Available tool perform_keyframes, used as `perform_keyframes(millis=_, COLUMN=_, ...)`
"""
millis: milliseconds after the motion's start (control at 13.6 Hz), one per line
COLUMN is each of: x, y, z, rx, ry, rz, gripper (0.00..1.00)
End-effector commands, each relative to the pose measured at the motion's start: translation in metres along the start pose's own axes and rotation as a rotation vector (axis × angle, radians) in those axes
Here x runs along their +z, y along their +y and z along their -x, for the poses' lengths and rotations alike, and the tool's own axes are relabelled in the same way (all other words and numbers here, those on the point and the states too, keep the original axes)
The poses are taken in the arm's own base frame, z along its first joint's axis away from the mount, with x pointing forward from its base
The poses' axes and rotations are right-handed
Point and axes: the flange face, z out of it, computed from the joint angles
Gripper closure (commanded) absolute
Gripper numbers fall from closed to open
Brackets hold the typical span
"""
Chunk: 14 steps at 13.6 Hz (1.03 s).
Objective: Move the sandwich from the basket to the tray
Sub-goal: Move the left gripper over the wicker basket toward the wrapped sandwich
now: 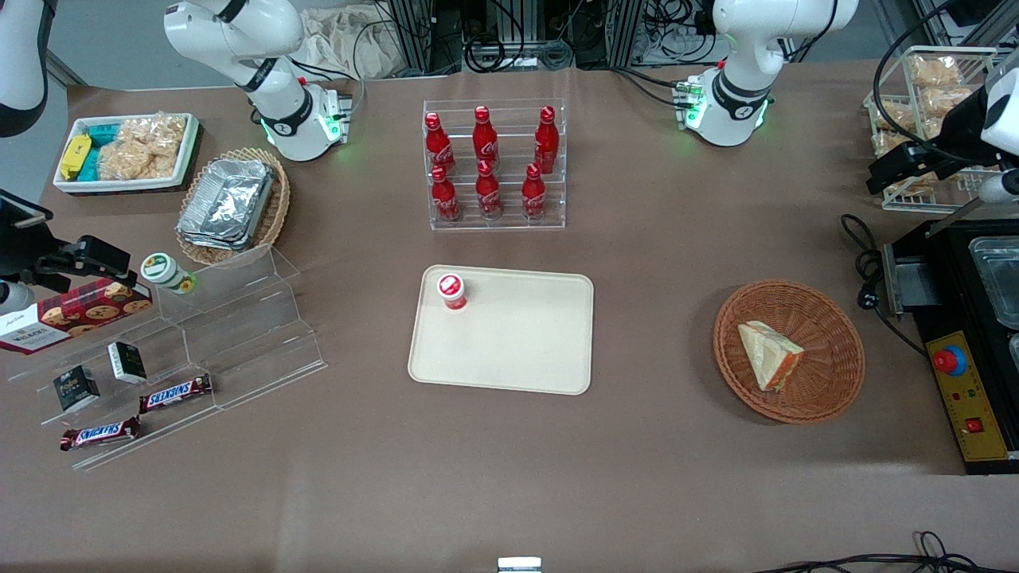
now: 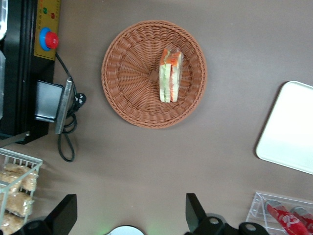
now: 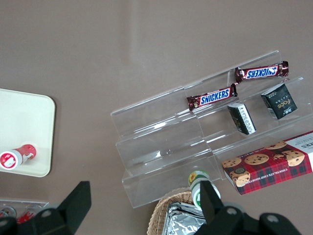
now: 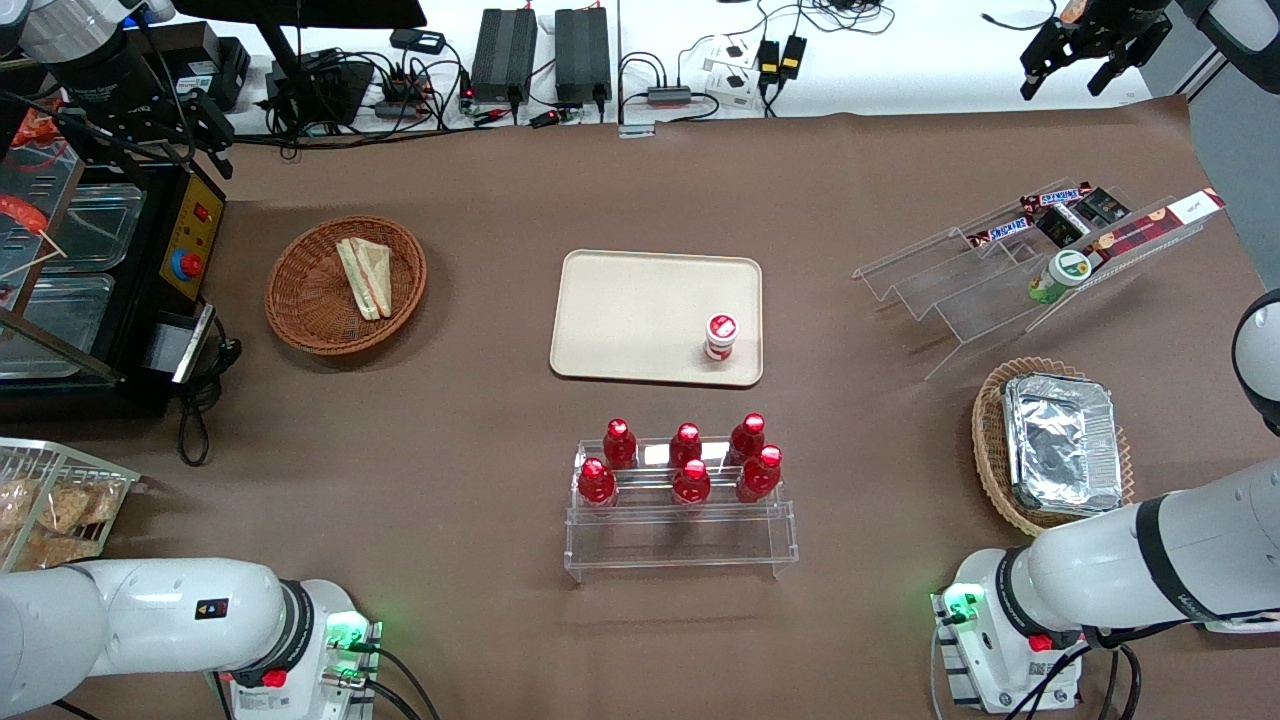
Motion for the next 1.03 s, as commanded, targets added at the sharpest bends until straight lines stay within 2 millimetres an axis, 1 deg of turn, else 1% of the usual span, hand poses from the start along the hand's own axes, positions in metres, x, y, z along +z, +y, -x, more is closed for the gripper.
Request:
perform_keyframes(millis=0, x=-0.004, y=0.003, z=-0.004, rx=0.023, ry=0.012, rz=-0.033, gripper=0.00)
perform_keyframes(millis=147, x=-0.002, y=0.004, z=-0.007, rx=0.023, ry=0.012, rz=-0.035, gripper=0.00)
perform_keyframes(millis=294, x=-0.001, y=0.002, z=-0.008, rx=0.002, ry=0.004, rz=0.005, gripper=0.00)
perform_keyframes(millis=440, x=0.010, y=0.006, z=-0.015, rx=-0.002, ry=-0.026, rz=0.055, gripper=0.00)
perform_keyframes(millis=587, x=0.033, y=0.009, z=-0.029, rx=-0.009, ry=-0.063, rz=0.051, gripper=0.00)
perform_keyframes(millis=661, x=0.049, y=0.011, z=-0.038, rx=-0.009, ry=-0.077, rz=0.047, gripper=0.00)
perform_keyframes(millis=954, x=0.119, y=0.021, z=-0.083, rx=-0.012, ry=-0.066, rz=0.040, gripper=0.00)
